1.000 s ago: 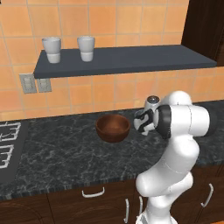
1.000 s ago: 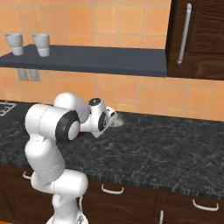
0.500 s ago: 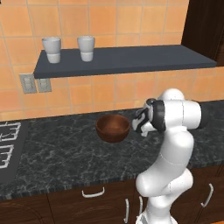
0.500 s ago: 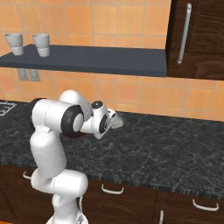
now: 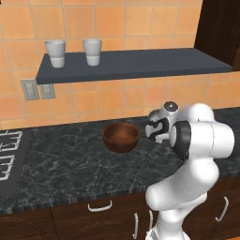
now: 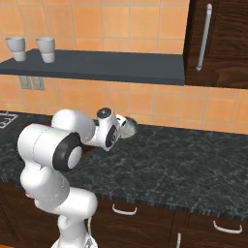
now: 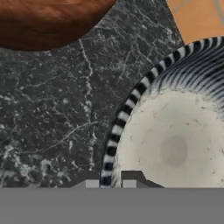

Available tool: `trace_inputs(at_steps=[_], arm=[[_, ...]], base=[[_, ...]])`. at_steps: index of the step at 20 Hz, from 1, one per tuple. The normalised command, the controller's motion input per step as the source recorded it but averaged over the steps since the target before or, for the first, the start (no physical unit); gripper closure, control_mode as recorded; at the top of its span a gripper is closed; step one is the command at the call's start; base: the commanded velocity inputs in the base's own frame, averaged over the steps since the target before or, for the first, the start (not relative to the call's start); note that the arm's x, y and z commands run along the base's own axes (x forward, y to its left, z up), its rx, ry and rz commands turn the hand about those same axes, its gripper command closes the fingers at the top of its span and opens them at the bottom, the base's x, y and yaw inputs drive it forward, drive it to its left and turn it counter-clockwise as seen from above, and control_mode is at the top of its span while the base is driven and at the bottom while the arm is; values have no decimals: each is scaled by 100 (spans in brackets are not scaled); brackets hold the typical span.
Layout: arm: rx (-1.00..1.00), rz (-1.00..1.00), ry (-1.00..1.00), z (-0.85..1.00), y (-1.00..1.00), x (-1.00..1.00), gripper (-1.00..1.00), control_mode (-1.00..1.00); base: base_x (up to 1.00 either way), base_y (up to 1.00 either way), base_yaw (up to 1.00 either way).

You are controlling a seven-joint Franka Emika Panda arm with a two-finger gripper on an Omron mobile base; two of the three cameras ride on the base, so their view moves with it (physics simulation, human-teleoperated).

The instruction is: Pick up the bowls on the counter and stack them on top of one another in the open cabinet. Place the smaller bowl on top of the larger bowl.

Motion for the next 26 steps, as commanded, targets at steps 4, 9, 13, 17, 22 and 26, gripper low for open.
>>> trace_inputs(at_steps=[4,9,13,17,22,26], arm=[[6,13,-6,100,43,-90,100,-100],[7,22,4,100,80,-59,100,-100],[0,33,18,62,96,-4,100,-100],[-1,32,27,-4,88,40,100,-100],[-11,17,9,-44,20,12,100,-100],[-21,10,0,-55,19,8,100,-100]], base=[[0,0,0],[0,0,0],[0,0,0],[0,0,0],[0,0,0],[0,0,0]])
